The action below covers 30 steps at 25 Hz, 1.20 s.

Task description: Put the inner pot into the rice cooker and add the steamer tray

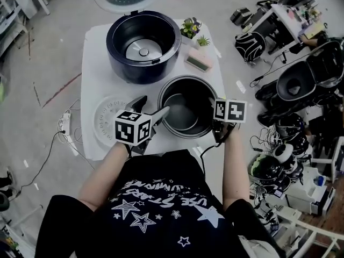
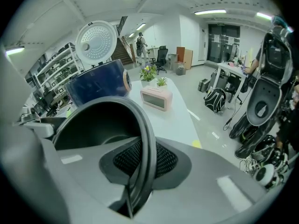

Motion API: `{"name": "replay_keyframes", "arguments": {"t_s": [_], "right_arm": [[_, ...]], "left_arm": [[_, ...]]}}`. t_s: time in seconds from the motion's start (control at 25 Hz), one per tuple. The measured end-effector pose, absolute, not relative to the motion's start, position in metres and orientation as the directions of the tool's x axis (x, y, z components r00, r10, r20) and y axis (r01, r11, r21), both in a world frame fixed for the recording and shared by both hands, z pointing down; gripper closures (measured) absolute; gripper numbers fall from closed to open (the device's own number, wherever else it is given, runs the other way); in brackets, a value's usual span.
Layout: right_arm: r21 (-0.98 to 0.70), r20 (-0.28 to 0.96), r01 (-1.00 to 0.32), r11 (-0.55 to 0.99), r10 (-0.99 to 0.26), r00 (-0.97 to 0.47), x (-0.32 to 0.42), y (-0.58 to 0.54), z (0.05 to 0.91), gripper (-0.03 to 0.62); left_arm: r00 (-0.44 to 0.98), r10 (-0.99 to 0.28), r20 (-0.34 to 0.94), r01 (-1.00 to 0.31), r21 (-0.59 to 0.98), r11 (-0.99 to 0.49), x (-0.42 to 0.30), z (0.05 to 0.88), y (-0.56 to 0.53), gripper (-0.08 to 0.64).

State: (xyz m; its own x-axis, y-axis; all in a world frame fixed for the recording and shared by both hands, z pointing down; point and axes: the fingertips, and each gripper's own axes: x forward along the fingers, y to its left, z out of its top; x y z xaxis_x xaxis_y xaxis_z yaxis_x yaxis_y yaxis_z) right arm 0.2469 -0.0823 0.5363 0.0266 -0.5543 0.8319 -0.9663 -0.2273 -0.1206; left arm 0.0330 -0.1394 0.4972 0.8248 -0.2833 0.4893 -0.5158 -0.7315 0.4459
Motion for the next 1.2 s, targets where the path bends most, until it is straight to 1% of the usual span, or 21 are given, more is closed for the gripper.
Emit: {"name": "replay_keyframes", "arguments": {"t_s": [0.2,0.28,0.44,0.6,0.72,0.88,1.0,1.2], "right_arm": [[-0.123,0.836,-0.973,-0.195,-0.549,0.005,0.246,-0.079,0.538,0.515],[-0.12,0.839,-0.978,-0.171,-0.544,-0.008,0.246,-0.08,0.537,0.517],[-0.122,0.843,-0.986,-0.114,-0.537,-0.042,0.245,-0.082,0.538,0.517],[-0.151,0.832,-0.987,-0.06,-0.547,-0.094,0.242,-0.083,0.538,0.508],[-0.167,0.828,-0.986,-0.027,-0.547,-0.125,0.241,-0.084,0.537,0.503],[-0.184,0.82,-0.983,0.013,-0.549,-0.161,0.24,-0.087,0.536,0.495],[-0.192,0.817,-0.98,0.042,-0.546,-0.184,0.237,-0.088,0.535,0.492],[-0.187,0.817,-0.98,0.071,-0.542,-0.195,0.237,-0.088,0.534,0.488]], "left_arm": [[0.795,-0.27,0.543,-0.536,0.421,-0.732,0.046,0.505,-0.135,0.188],[0.773,-0.273,0.573,-0.558,0.407,-0.724,0.048,0.509,-0.135,0.204],[0.711,-0.278,0.646,-0.612,0.374,-0.696,0.047,0.521,-0.133,0.212],[0.668,-0.313,0.675,-0.661,0.346,-0.666,0.045,0.524,-0.136,0.231],[0.637,-0.324,0.699,-0.678,0.308,-0.668,0.049,0.524,-0.135,0.291],[0.588,-0.331,0.738,-0.703,0.263,-0.661,0.053,0.526,-0.135,0.343],[0.56,-0.34,0.755,-0.721,0.244,-0.648,0.054,0.527,-0.133,0.423],[0.512,-0.38,0.771,-0.771,0.217,-0.598,0.053,0.527,-0.136,0.452]]}}
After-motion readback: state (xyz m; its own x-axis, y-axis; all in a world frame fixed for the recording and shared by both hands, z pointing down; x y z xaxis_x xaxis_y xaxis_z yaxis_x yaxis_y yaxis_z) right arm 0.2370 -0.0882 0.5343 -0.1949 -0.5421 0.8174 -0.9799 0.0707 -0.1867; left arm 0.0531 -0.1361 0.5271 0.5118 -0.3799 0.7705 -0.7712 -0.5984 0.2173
